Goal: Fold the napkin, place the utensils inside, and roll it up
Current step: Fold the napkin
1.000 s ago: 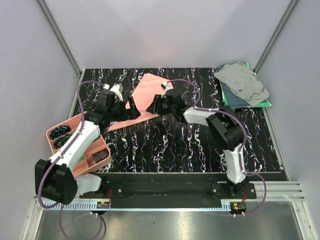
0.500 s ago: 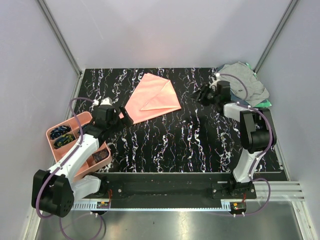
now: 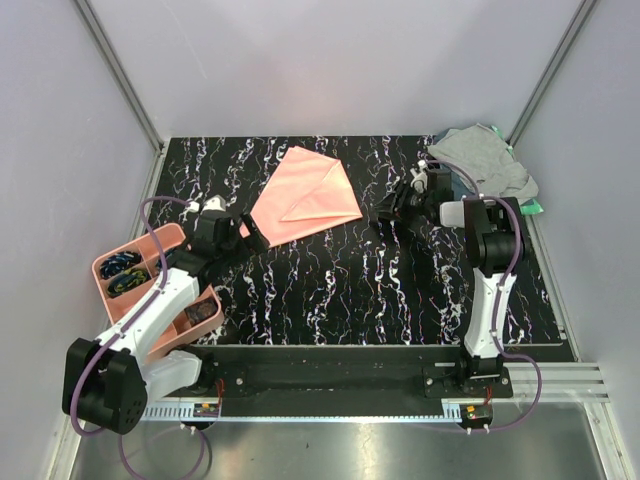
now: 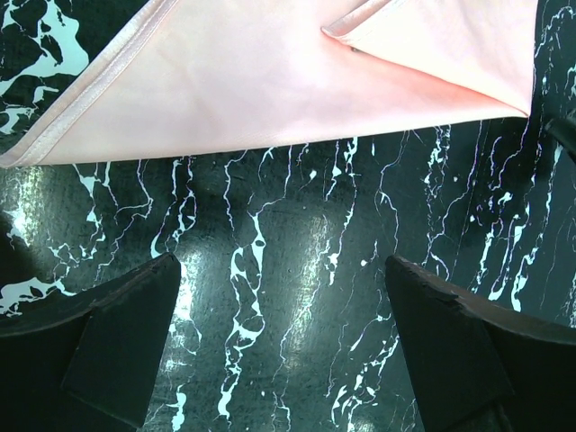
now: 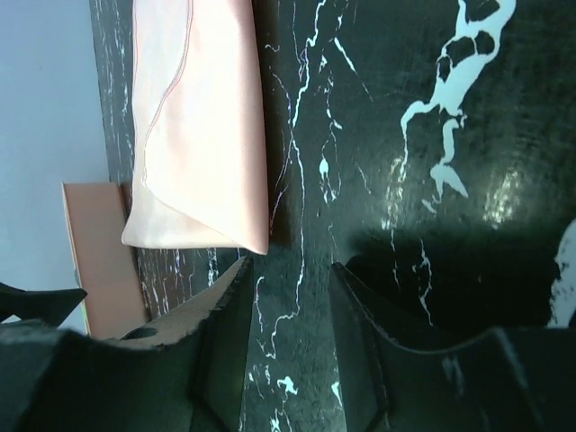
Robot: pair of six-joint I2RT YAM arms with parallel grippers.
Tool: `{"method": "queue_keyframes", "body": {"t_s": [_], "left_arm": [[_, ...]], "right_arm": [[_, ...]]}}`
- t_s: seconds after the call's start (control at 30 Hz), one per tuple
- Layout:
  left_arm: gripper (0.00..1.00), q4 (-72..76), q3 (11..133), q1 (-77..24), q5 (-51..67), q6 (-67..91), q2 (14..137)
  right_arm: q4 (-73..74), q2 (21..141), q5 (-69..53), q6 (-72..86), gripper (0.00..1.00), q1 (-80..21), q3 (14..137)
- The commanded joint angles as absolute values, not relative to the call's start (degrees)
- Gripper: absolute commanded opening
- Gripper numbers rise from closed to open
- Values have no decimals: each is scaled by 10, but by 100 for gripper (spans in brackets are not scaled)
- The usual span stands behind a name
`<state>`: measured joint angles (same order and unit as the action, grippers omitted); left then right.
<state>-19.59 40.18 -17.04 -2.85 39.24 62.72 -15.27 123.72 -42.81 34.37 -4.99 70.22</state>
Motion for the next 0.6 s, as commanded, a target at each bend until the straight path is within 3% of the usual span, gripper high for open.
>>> {"method": "queue_keyframes", "body": {"t_s": [0.0, 0.4, 0.57], "left_arm": [[99, -175, 425, -172, -28, 384, 624], [99, -168, 438, -172, -23, 377, 632], [99, -169, 436, -172, -21, 376, 629]], "right_arm": [[-170, 1268, -461, 357, 47, -64, 730], [-165, 1324, -453, 369, 45, -93, 774], [-156, 1326, -439, 365, 39, -97, 779]]}}
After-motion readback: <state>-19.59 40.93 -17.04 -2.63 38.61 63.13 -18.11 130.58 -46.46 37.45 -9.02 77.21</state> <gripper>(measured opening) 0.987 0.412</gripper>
